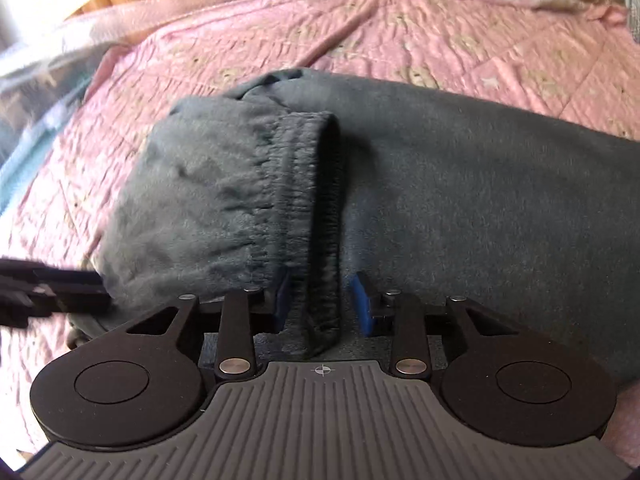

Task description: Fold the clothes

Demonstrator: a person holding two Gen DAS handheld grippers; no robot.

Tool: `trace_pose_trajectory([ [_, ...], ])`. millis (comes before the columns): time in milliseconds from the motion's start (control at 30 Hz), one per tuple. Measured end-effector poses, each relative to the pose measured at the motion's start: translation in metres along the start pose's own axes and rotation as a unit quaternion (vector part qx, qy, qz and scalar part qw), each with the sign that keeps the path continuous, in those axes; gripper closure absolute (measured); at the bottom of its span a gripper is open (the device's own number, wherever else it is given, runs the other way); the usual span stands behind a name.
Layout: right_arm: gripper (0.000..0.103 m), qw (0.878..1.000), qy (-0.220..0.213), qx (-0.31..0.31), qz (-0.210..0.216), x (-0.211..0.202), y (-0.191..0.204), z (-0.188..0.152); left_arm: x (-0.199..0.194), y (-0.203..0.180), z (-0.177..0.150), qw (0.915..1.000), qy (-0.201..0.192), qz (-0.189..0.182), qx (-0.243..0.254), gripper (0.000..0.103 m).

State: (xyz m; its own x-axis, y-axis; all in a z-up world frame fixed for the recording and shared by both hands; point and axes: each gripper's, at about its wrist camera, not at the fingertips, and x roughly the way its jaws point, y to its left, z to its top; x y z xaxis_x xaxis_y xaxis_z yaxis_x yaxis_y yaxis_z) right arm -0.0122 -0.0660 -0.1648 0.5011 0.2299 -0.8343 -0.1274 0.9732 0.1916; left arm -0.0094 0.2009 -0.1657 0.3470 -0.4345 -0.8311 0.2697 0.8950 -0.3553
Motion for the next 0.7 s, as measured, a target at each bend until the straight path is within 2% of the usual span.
trace_pose_trajectory([
  [67, 0.069, 1.000, 0.005, 0.008, 0.008, -0.009, -0.004, 0.002, -0.006, 0.000, 0.005, 0.9998, -0.003, -0.004, -0.019, 0.043],
  [100, 0.062, 1.000, -0.001, 0.010, 0.013, -0.016, -0.005, 0.003, -0.011, 0.002, 0.008, 0.9994, -0.010, -0.009, -0.032, 0.043],
  [133, 0.060, 1.000, -0.006, 0.016, 0.019, -0.021, -0.006, 0.003, -0.016, 0.003, 0.010, 0.9990, -0.020, -0.010, -0.040, 0.042],
  [233, 0.059, 0.998, -0.003, 0.045, 0.053, -0.023, -0.013, 0.002, -0.020, 0.005, 0.017, 0.9982, -0.033, 0.005, -0.049, 0.041],
  [333, 0.056, 0.992, 0.030, 0.088, 0.081, -0.012, -0.025, -0.005, -0.015, 0.003, 0.019, 0.9982, -0.028, 0.011, -0.051, 0.041],
  [400, 0.054, 0.986, 0.030, 0.128, 0.101, -0.013, -0.037, -0.011, -0.016, -0.002, 0.018, 0.9986, -0.029, 0.008, -0.044, 0.041],
  [500, 0.054, 0.980, 0.040, 0.146, 0.129, -0.012, -0.048, -0.021, -0.020, -0.012, 0.016, 0.9989, -0.032, 0.005, -0.033, 0.041],
  [600, 0.054, 0.977, 0.016, 0.180, 0.108, -0.032, -0.078, -0.024, -0.023, -0.028, 0.022, 0.9987, -0.043, -0.013, -0.022, 0.039],
  [700, 0.053, 0.968, -0.035, 0.244, 0.045, -0.071, -0.143, -0.036, -0.014, -0.053, 0.036, 0.9982, -0.050, -0.030, -0.010, 0.037],
])
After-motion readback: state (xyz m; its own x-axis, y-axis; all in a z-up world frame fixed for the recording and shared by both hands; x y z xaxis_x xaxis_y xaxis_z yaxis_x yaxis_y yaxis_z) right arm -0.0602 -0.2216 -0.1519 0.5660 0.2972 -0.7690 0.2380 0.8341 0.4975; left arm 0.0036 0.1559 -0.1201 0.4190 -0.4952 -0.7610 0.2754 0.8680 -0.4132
